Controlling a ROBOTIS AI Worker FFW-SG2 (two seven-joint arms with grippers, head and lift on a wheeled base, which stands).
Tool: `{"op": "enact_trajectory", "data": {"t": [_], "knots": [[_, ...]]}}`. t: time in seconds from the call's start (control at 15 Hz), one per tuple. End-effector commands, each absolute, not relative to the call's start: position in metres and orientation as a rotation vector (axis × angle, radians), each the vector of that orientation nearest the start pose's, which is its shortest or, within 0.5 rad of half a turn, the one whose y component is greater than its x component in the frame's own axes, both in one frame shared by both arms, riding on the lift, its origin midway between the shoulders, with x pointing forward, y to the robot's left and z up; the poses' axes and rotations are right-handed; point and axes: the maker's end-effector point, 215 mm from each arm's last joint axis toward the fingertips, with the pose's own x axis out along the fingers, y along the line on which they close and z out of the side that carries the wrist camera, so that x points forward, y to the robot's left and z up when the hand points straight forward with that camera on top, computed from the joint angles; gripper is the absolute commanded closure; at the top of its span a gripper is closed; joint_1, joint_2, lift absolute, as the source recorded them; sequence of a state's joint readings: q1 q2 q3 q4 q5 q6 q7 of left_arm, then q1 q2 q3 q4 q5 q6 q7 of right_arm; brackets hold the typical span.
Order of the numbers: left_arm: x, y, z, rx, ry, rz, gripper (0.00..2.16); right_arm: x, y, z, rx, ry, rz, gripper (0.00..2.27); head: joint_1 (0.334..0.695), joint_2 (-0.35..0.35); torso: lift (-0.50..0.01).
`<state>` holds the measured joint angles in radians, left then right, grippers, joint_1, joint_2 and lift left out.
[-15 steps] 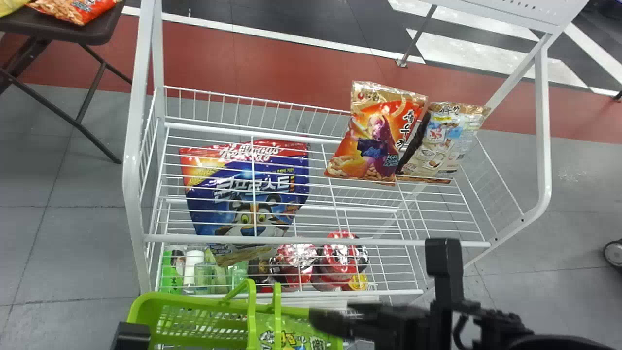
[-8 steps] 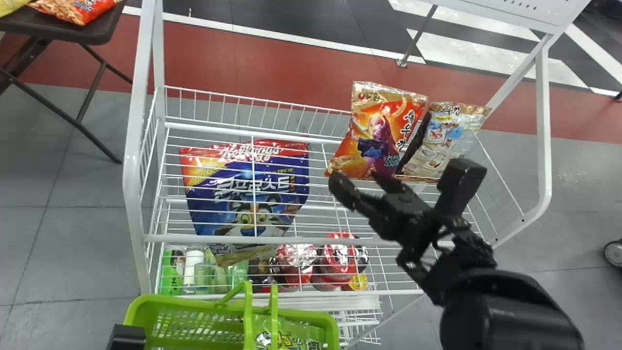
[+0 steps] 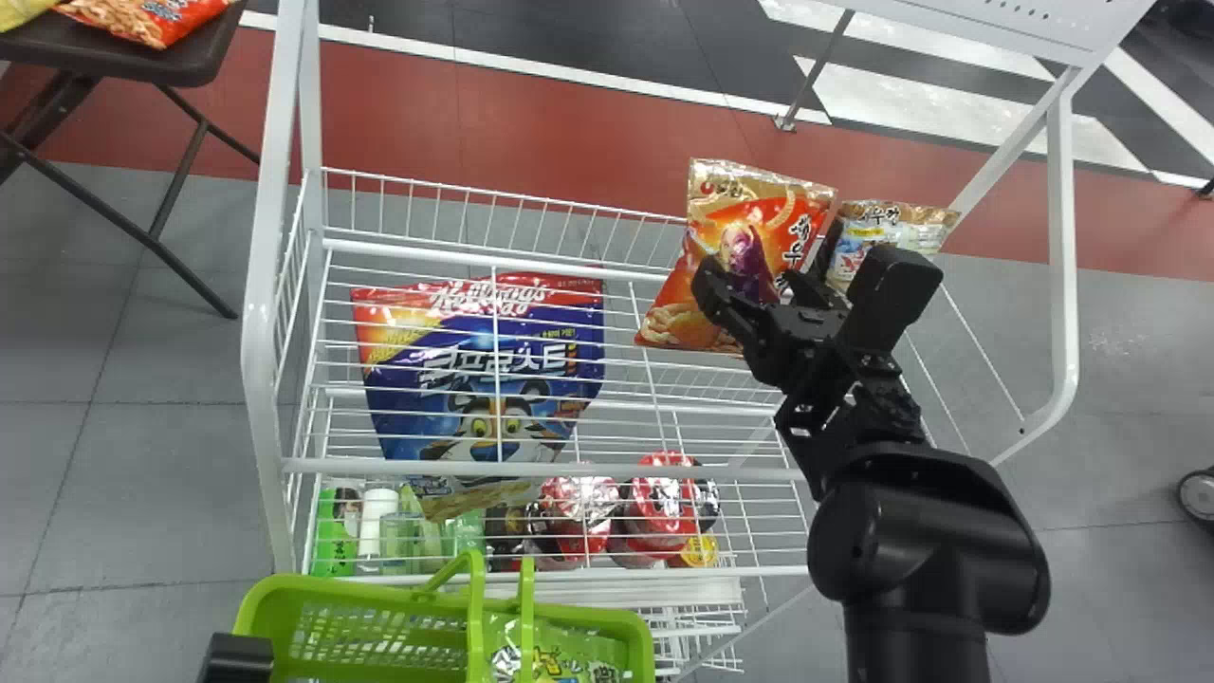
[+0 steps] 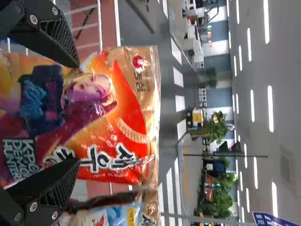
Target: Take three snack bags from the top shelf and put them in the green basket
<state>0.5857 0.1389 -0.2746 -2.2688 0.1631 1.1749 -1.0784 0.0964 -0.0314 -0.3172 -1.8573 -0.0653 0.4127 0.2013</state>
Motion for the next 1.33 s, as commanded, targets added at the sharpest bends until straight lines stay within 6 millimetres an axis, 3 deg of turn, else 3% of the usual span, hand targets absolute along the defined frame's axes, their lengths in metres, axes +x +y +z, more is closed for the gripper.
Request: {"op": "enact_trajectory", "data": {"t": [0.0, 0.07, 0.13, 0.33, 0.6, 0.73, 1.0, 1.27], "knots": [[0.129, -0.056, -0.413, -0.616, 1.022, -1.356, 1.04, 0.551, -0.386, -0.368, 0.053, 0.254, -0.086, 1.18, 0.695, -0.350, -0.030], [0.129, -0.055, -0.413, -0.615, 1.026, -1.354, 1.04, 0.546, -0.379, -0.380, 0.081, 0.294, -0.059, 1.90, 0.695, -0.350, -0.030], [0.130, -0.055, -0.414, -0.612, 1.029, -1.350, 1.04, 0.543, -0.372, -0.380, 0.105, 0.288, -0.020, 2.11, 0.695, -0.350, -0.030], [0.131, -0.056, -0.414, -0.609, 1.031, -1.350, 1.04, 0.526, -0.356, -0.367, 0.115, 0.264, 0.044, 2.16, 0.695, -0.350, -0.030], [0.133, -0.055, -0.414, -0.605, 1.032, -1.347, 1.04, 0.497, -0.333, -0.320, 0.097, 0.199, 0.091, 2.16, 0.695, -0.350, -0.030], [0.133, -0.054, -0.415, -0.607, 1.035, -1.344, 1.04, 0.476, -0.324, -0.306, 0.080, 0.217, 0.105, 2.16, 0.695, -0.350, -0.030], [0.137, -0.052, -0.408, -0.604, 1.014, -1.345, 1.04, 0.404, -0.292, -0.317, 0.156, 0.431, 0.187, 2.16, 0.695, -0.350, -0.030], [0.144, -0.047, -0.403, -0.604, 0.995, -1.332, 1.04, 0.303, -0.253, -0.348, 0.322, 0.750, 0.283, 2.16, 0.695, -0.350, -0.030]]}}
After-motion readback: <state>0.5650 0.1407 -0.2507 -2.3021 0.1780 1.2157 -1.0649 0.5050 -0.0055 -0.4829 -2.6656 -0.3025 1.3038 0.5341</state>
